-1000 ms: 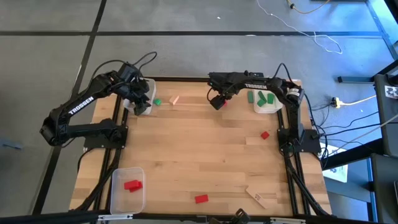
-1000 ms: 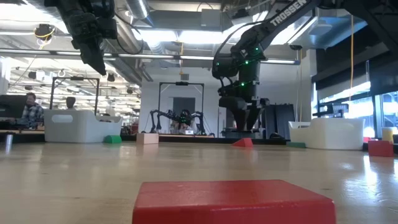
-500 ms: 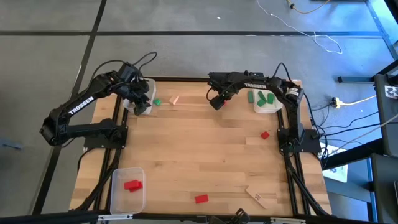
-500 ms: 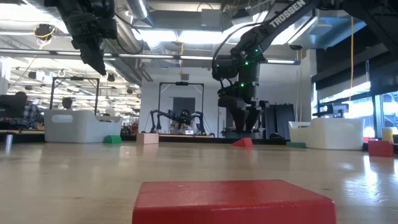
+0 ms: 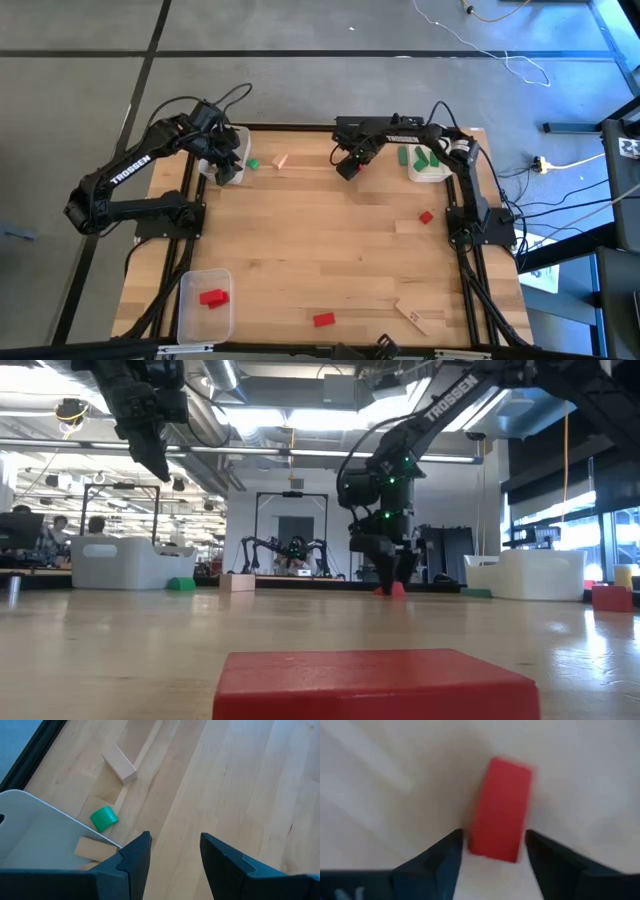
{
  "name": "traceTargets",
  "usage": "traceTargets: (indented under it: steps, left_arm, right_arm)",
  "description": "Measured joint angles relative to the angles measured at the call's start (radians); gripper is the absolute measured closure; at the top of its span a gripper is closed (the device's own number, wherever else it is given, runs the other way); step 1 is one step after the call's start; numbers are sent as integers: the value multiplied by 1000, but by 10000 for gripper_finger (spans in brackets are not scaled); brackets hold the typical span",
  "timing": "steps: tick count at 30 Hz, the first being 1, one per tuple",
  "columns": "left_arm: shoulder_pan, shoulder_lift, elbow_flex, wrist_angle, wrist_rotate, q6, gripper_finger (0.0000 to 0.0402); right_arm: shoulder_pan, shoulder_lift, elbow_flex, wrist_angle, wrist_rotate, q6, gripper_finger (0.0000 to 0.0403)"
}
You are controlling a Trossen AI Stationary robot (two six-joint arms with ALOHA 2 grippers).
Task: Sort & place blocks by color
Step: Put the red block into the transparent bin
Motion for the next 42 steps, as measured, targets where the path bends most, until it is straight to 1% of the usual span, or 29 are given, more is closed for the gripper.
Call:
traceTargets:
  steps: [8, 11, 15, 18, 22, 28, 33, 36, 39, 42]
  left_arm:
    - [0, 0, 0, 0, -1, 0, 239]
    - [0, 0, 0, 0, -2, -1, 239]
    - [0, 0, 0, 0, -3, -1, 239]
    - [0, 0, 0, 0, -4, -14, 239]
    - [0, 0, 0, 2, 0, -101, 239]
    - [0, 0, 0, 24, 3, -358, 239]
    - [0, 0, 0, 38, 8, -447, 239]
    - [0, 0, 0, 74, 66, -503, 239]
    - [0, 0, 0, 151, 177, -516, 239]
    - [0, 1, 0, 230, 272, -562, 239]
  right_arm:
    - [-8, 24, 1, 11, -13, -28, 191]
    - [-8, 24, 0, 15, -14, -28, 215]
    - [-7, 25, 0, 18, -25, -31, 268]
    - [-8, 26, 7, 17, -35, -39, 269]
    - [10, 31, 42, -8, -42, -105, 269]
    - [71, 34, 156, 2, 1, -203, 269]
    - [114, 34, 248, 8, 7, -268, 269]
    - [150, 33, 308, 7, 39, -311, 268]
    - [194, 33, 370, 2, 103, -356, 269]
    - [240, 32, 438, 4, 164, -390, 268]
